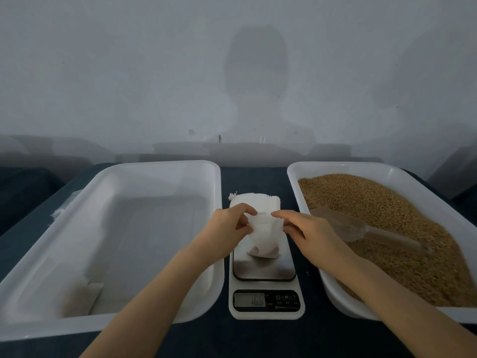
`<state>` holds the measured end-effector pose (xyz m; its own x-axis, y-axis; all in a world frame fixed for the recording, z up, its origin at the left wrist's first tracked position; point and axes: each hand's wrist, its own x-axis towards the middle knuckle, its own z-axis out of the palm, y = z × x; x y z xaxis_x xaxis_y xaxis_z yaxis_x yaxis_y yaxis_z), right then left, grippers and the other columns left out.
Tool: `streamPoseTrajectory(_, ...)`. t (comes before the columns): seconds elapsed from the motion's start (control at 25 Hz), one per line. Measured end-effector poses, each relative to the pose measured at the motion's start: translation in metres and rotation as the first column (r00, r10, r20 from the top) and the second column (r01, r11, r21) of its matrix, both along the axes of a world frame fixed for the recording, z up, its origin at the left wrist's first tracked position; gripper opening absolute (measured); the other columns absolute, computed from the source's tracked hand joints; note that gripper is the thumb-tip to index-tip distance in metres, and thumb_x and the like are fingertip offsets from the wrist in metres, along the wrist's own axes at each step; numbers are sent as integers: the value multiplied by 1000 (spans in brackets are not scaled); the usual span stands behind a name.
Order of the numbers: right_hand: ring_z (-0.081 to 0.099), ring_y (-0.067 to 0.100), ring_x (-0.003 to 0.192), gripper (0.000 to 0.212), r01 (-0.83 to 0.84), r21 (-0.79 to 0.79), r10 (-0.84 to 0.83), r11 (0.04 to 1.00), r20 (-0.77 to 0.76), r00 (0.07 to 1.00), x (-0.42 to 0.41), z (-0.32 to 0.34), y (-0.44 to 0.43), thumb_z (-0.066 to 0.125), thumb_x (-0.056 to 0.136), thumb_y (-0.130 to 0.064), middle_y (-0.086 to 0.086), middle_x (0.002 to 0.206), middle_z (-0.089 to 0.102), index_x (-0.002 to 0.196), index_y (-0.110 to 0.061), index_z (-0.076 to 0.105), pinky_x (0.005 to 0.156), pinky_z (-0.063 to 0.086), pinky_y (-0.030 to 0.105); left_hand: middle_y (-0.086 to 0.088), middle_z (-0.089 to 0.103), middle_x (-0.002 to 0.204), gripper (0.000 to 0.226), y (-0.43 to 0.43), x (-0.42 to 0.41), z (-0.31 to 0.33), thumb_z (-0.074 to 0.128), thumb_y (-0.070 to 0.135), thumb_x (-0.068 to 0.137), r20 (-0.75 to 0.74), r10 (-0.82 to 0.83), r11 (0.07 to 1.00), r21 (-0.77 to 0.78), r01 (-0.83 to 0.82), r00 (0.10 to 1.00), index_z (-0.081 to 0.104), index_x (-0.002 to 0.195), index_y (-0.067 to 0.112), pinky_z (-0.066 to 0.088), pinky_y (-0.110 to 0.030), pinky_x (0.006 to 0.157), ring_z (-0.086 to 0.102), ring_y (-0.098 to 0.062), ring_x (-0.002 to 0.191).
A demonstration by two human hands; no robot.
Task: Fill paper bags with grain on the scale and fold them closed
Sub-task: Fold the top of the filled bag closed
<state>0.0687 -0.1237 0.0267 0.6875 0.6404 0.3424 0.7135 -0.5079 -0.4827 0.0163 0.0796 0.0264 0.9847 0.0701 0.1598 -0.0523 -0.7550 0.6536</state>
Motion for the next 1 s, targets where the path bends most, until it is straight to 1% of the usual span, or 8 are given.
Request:
streamPoseTrajectory(0.12,57,1,88,36,20,35,-20,999,-10,1000,0,-2,0,54,94,-9,-7,100,66,128,-21,57,76,40,3,9,60,88,30,0,-1,-1,64,12,89,19,10,1000,-13,-10,1000,60,118,20,37,4,66,56,-5,80)
streamPoseTrajectory(0.24,61,7,90,36,21,52,-20,998,-13,1000,0,-2,-1,54,93,-7,-2,98,68,127,-19,57,79,43,10,10,60,86,30,1,-1,-1,64,11,89,23,13,1000,-11,-13,1000,59,118,19,37,5,67,56,-3,77)
streamPoseTrajectory(0.48,61,4,88,36,22,71,-22,997,-2,1000,1,-4,-1,55,92,-6,-2,95,68,126,-19,57,78,44,11,11,59,85,30,0,-1,-2,64,11,89,19,17,1000,-2,-17,1000,60,118,19,36,6,66,56,-2,77)
streamPoseTrajectory(0.64,61,3,88,36,10,69,-11,998,10,1000,2,-5,-1,55,93,-6,-2,94,68,126,-19,57,80,49,17,14,57,82,30,0,-1,-2,64,11,89,16,17,1000,3,-17,1000,60,117,20,36,6,66,54,3,74)
streamPoseTrajectory(0.84,62,4,89,36,9,73,-10,997,8,1000,2,-5,-1,55,93,-6,-3,95,69,126,-20,57,80,50,19,10,59,85,29,-2,-2,-3,63,9,89,23,20,1000,21,-21,1000,60,117,18,37,4,67,55,-2,75)
streamPoseTrajectory(0.92,62,3,90,36,7,80,-7,997,3,1000,2,-5,-2,55,92,-6,-3,96,69,126,-20,58,80,48,17,9,58,86,28,-4,-4,-3,62,10,91,23,21,999,30,-22,1000,59,117,18,39,1,72,56,-6,80)
streamPoseTrajectory(0.96,62,3,91,36,5,83,-5,997,0,1000,2,-5,-2,55,92,-5,-3,96,69,125,-19,58,81,48,16,9,58,87,27,-5,-5,-3,61,10,91,23,25,999,32,-26,999,59,117,19,42,-3,79,57,-8,84)
streamPoseTrajectory(1.0,62,3,91,36,4,82,-3,997,-1,1000,2,-5,-2,55,92,-5,-3,96,69,125,-19,58,81,48,16,8,58,87,27,-6,-6,-4,60,11,92,23,34,999,37,-35,999,58,117,19,43,-12,90,57,-10,88)
